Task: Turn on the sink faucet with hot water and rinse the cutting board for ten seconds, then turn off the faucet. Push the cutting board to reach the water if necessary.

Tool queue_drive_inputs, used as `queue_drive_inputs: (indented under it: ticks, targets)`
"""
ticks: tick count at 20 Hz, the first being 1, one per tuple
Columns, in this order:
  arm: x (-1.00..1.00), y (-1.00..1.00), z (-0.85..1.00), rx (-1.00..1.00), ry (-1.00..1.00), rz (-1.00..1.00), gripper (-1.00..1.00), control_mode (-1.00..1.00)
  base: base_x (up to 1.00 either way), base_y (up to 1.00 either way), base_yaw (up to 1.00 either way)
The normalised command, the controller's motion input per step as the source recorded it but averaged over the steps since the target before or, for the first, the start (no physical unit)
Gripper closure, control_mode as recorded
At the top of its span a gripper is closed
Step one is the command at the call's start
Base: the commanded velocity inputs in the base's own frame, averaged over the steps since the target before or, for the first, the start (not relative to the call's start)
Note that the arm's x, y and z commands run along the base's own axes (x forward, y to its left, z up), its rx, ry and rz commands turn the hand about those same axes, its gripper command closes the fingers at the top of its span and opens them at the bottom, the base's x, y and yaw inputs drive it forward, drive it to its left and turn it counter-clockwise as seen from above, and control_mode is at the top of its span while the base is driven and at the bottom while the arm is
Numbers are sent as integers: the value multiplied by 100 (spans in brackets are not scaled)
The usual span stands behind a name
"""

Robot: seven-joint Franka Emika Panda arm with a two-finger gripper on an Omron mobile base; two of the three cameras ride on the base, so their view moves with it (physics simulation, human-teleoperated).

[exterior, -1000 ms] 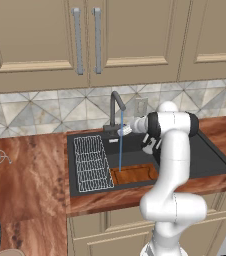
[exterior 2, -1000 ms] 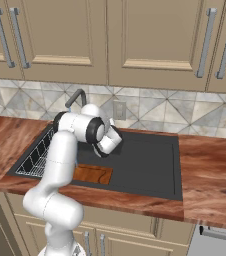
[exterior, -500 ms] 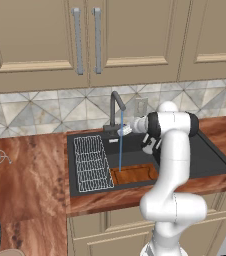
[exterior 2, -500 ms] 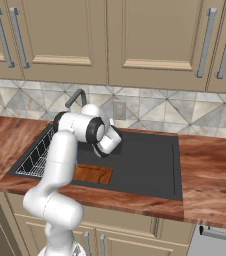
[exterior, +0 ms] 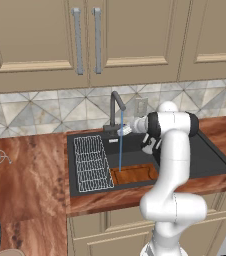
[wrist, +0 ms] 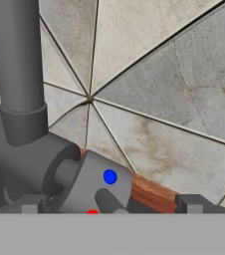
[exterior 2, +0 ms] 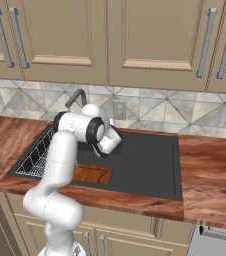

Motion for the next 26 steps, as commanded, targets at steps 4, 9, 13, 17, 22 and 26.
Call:
queue_drive_inputs:
  ticks: [4, 9, 13, 17, 22, 26]
  targets:
    - [0, 25, 0, 0, 0, 0, -100, -100, 0, 0, 0]
    - [0, 27, 0, 0, 0, 0, -100, -100, 0, 0, 0]
    - [0, 26, 0, 0, 0, 0, -100, -100, 0, 0, 0]
    - [0, 28, 0, 0, 0, 0, -100, -100, 0, 0, 0]
    - [0, 32, 0, 0, 0, 0, -100, -100, 0, 0, 0]
    - [0, 28, 0, 0, 0, 0, -100, -100, 0, 0, 0]
